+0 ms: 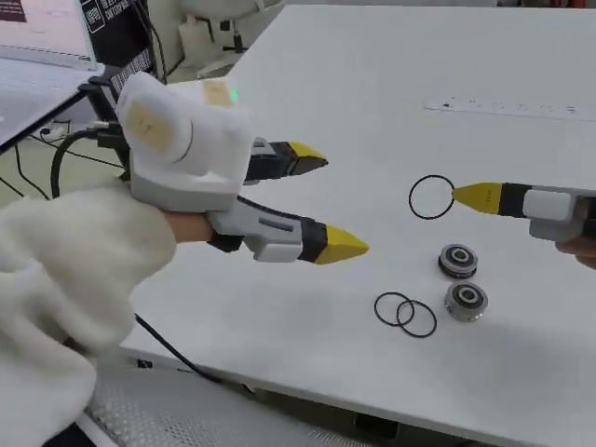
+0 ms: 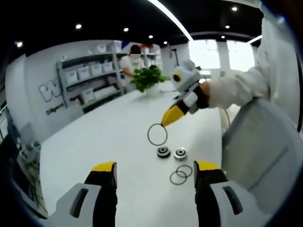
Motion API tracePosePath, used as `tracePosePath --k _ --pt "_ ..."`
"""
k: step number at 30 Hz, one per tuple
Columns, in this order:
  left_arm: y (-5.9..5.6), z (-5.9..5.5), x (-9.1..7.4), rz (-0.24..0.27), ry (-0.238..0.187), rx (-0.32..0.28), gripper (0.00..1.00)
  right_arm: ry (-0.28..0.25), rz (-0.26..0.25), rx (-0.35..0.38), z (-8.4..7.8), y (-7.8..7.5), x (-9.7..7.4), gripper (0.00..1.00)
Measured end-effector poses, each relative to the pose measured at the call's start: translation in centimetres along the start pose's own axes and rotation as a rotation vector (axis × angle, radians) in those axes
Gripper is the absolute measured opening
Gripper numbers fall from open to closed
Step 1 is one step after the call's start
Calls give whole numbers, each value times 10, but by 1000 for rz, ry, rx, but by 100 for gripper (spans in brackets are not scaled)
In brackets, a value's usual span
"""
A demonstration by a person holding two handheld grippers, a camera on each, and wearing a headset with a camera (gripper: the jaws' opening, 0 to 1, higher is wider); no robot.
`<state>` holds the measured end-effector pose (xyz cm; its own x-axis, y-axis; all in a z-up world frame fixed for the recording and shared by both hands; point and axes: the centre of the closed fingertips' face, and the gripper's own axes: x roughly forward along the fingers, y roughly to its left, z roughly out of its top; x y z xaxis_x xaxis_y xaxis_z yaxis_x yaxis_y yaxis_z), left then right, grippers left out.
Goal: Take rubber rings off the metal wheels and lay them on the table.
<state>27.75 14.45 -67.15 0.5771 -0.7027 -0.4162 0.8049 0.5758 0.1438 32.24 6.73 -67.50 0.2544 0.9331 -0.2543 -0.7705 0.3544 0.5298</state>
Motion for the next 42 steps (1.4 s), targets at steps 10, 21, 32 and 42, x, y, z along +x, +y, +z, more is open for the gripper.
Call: tracePosePath --k 10,21,32,42 --pt "-8 -26 -10 -26 39 -26 71 87 33 -16 -23 15 18 0" --pt "-11 -46 -9 -40 31 -64 76 217 45 -35 -59 18 32 0" --pt "-21 -62 4 -82 57 -82 86 309 44 -47 -87 16 37 0" --pt "-24 -68 12 -107 52 -78 95 380 31 -38 -108 8 39 0"
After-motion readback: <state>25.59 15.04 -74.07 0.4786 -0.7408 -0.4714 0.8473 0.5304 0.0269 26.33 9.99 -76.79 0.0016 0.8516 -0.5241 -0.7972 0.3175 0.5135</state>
